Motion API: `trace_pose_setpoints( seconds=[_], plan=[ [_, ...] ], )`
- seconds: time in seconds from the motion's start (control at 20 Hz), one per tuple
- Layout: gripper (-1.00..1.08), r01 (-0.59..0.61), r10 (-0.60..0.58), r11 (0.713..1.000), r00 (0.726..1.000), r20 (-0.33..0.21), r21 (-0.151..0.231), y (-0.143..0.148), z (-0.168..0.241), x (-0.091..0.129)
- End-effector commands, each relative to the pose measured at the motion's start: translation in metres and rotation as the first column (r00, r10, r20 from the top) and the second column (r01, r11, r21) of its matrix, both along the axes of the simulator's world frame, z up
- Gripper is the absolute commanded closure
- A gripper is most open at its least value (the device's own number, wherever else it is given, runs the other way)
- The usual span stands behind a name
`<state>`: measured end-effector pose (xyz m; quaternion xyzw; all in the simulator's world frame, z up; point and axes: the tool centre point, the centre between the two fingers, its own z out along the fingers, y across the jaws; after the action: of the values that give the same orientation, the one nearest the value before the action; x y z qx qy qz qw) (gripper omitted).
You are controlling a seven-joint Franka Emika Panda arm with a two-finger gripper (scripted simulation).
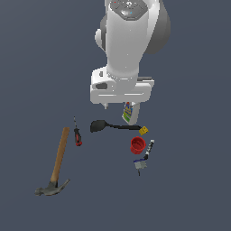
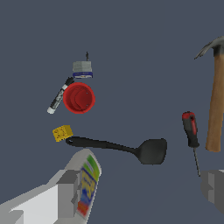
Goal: Pick up a designated object from a clutter of objects.
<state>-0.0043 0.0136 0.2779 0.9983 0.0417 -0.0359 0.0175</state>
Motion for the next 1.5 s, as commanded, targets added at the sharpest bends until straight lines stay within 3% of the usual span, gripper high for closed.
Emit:
trace_pose_setpoints(
  seconds=[0.0,0.4,0.9,1.45],
  plan=[
    [-0.92,-0.023,0.023,1.0,1.0,0.003,0.0,0.005,-0.011,0.006],
    [-0.92,-0.144,0.144,0.99,0.989,0.024,0.006,0.036,-0.068,0.033],
    [-0.92,-0.302,0.3,0.953,0.952,0.057,0.027,0.082,-0.152,0.053],
    [-0.92,-0.349,0.346,0.936,0.936,0.068,0.038,0.097,-0.179,0.056]
  ],
)
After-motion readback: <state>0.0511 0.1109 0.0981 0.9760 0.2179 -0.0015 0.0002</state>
